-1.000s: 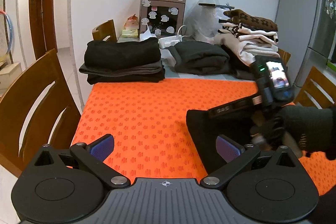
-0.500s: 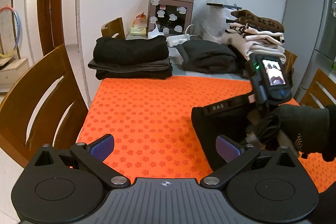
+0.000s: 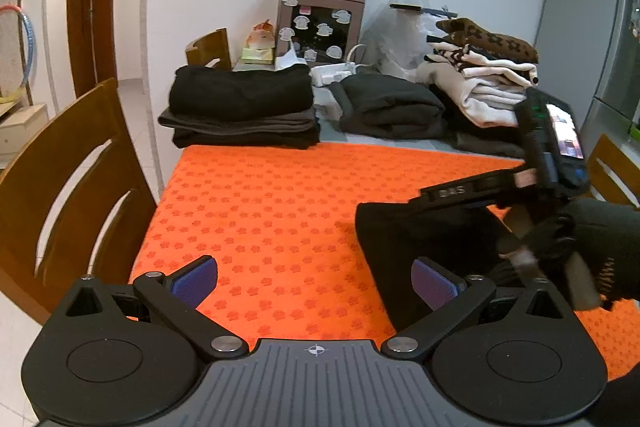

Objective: Fold clothes

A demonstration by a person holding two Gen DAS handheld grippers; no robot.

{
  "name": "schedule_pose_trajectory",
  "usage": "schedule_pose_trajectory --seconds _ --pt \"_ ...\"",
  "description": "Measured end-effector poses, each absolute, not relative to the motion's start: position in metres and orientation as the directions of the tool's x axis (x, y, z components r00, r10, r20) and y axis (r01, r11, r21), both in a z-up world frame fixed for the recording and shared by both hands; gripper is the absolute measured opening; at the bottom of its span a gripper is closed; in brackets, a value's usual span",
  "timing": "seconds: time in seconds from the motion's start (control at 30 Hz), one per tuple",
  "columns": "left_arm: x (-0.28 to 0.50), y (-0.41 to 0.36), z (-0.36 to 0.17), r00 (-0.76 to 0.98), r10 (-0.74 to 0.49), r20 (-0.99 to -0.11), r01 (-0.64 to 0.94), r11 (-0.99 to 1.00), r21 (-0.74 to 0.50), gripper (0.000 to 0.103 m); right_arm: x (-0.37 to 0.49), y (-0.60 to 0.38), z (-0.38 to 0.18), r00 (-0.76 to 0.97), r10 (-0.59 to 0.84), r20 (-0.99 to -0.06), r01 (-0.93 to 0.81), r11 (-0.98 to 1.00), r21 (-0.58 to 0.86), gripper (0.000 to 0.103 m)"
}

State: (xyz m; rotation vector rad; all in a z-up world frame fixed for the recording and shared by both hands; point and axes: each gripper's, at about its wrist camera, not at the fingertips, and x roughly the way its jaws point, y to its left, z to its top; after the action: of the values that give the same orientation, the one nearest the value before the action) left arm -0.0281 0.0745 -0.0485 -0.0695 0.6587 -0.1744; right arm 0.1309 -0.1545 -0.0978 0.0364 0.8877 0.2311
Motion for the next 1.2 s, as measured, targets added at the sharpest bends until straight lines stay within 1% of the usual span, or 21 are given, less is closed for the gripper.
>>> schedule_pose_trajectory --seconds 0.23,0.27,0.5,0.63,0.77,0.87,1.0,1.03,1.1,1.13,1.17,1.2 --pt "-0.018 0.060 -0.055 0.756 -0.236 -0.611 0.197 0.971 -0.132 0.103 0.077 -0.177 -0.082 0.620 0.209 -0.756 -0.205 0.973 0.101 0.097" --pt "-0.017 0.058 -0.056 0.752 -0.243 -0.613 0.205 0.970 -0.133 0.103 0.069 -0.178 -0.083 0.616 0.210 -0.759 -0.210 0.973 0.099 0.096" --pt "-0.012 0.048 -0.062 0.725 -0.271 -0.633 0.254 0.960 -0.119 0.103 0.039 -0.175 -0.104 0.592 0.197 -0.782 -0.246 0.968 0.057 0.095" --pt "-0.012 0.044 -0.065 0.707 -0.278 -0.650 0.276 0.955 -0.109 0.103 0.035 -0.173 -0.123 0.580 0.187 -0.793 -0.265 0.964 0.034 0.097" --pt "-0.010 0.042 -0.066 0.700 -0.287 -0.654 0.294 0.950 -0.103 0.103 0.025 -0.182 -0.107 0.582 0.219 -0.783 -0.256 0.963 0.079 0.093" --pt "-0.007 0.041 -0.067 0.694 -0.290 -0.659 0.296 0.949 -0.107 0.103 0.014 -0.193 -0.100 0.578 0.232 -0.782 -0.239 0.965 0.109 0.092" --pt "-0.004 0.038 -0.070 0.680 -0.301 -0.668 0.313 0.944 -0.107 0.103 0.007 -0.201 -0.118 0.549 0.232 -0.803 -0.222 0.967 0.128 0.092" --pt "-0.003 0.037 -0.071 0.676 -0.304 -0.671 0.319 0.942 -0.105 0.103 0.007 -0.202 -0.123 0.543 0.238 -0.806 -0.224 0.965 0.134 0.094" --pt "-0.002 0.035 -0.072 0.667 -0.310 -0.677 0.334 0.937 -0.100 0.103 0.008 -0.199 -0.123 0.536 0.242 -0.809 -0.250 0.961 0.121 0.094" --pt "-0.002 0.034 -0.072 0.667 -0.314 -0.676 0.341 0.935 -0.098 0.103 0.009 -0.199 -0.120 0.536 0.249 -0.807 -0.258 0.958 0.124 0.091" --pt "-0.001 0.033 -0.071 0.667 -0.318 -0.674 0.348 0.933 -0.096 0.103 0.010 -0.203 -0.114 0.540 0.267 -0.798 -0.254 0.956 0.148 0.084" --pt "0.000 0.033 -0.071 0.668 -0.318 -0.673 0.347 0.933 -0.096 0.103 0.012 -0.206 -0.106 0.547 0.284 -0.787 -0.253 0.953 0.168 0.081"
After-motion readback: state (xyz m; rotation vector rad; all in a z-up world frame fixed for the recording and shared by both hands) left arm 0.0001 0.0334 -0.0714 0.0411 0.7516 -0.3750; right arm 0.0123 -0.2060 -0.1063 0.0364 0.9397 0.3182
